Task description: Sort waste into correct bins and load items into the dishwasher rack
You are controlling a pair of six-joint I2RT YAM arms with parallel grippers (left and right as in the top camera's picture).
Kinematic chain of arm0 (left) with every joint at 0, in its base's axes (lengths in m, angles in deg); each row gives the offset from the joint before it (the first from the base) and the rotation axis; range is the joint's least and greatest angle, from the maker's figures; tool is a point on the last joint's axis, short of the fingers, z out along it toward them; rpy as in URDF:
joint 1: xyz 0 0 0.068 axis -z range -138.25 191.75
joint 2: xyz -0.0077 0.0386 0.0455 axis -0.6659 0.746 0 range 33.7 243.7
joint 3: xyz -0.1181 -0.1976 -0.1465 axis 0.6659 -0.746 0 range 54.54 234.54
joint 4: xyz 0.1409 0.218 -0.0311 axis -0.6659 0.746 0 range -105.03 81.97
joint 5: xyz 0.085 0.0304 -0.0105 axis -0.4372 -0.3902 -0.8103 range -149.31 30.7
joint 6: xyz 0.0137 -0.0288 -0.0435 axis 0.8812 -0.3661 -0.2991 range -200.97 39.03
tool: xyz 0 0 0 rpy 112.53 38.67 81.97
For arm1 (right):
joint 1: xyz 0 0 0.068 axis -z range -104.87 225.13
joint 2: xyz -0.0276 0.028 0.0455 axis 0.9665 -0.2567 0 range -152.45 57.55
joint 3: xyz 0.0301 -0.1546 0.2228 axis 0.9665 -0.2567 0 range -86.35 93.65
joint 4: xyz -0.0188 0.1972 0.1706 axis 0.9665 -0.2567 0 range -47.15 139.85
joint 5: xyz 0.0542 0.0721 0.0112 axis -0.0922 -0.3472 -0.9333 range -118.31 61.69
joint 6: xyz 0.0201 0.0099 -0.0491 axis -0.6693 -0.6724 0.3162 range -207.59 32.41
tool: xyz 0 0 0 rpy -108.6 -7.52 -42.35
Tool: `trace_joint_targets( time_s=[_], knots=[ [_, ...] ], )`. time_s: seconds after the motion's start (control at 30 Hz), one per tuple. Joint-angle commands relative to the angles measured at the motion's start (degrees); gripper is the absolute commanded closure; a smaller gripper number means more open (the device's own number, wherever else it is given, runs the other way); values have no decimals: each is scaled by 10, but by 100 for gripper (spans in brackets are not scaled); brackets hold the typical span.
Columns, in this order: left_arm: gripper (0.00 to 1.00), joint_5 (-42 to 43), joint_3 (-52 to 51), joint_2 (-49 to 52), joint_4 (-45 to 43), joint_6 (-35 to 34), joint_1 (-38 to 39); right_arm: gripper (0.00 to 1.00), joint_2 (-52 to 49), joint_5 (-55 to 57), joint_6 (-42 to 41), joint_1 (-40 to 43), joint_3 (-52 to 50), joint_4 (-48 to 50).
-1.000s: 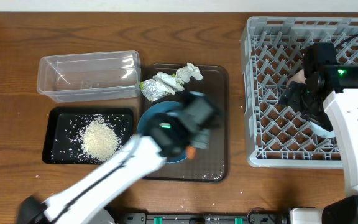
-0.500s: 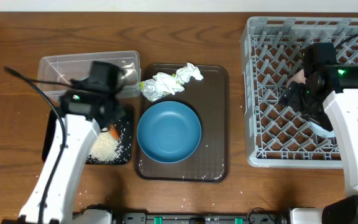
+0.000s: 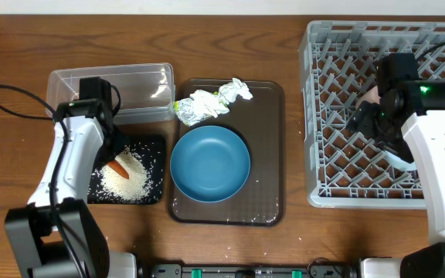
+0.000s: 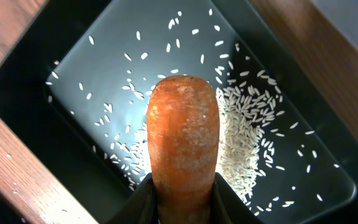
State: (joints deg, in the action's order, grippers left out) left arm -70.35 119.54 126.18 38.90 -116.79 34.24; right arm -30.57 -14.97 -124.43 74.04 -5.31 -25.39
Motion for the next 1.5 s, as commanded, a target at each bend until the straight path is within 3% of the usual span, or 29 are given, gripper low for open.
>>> trace_joint_targets(
  time_s=[0.0, 0.07, 0.63, 1.17, 1.47],
  knots=[
    [77, 1, -4, 15, 2, -1, -3, 1, 2, 6, 3, 3, 7, 0],
    [71, 1, -4, 19, 2, -1, -3, 1, 2, 6, 3, 3, 7, 0],
    [70, 1, -4, 18, -5, 0, -3, 1, 2, 6, 3, 3, 7, 0],
    [61, 2, -2, 17, -1, 17, -3, 1, 2, 6, 3, 3, 7, 0],
    [62, 105, 32, -70, 31, 45, -3, 1, 2, 6, 3, 3, 7, 0]
  ],
)
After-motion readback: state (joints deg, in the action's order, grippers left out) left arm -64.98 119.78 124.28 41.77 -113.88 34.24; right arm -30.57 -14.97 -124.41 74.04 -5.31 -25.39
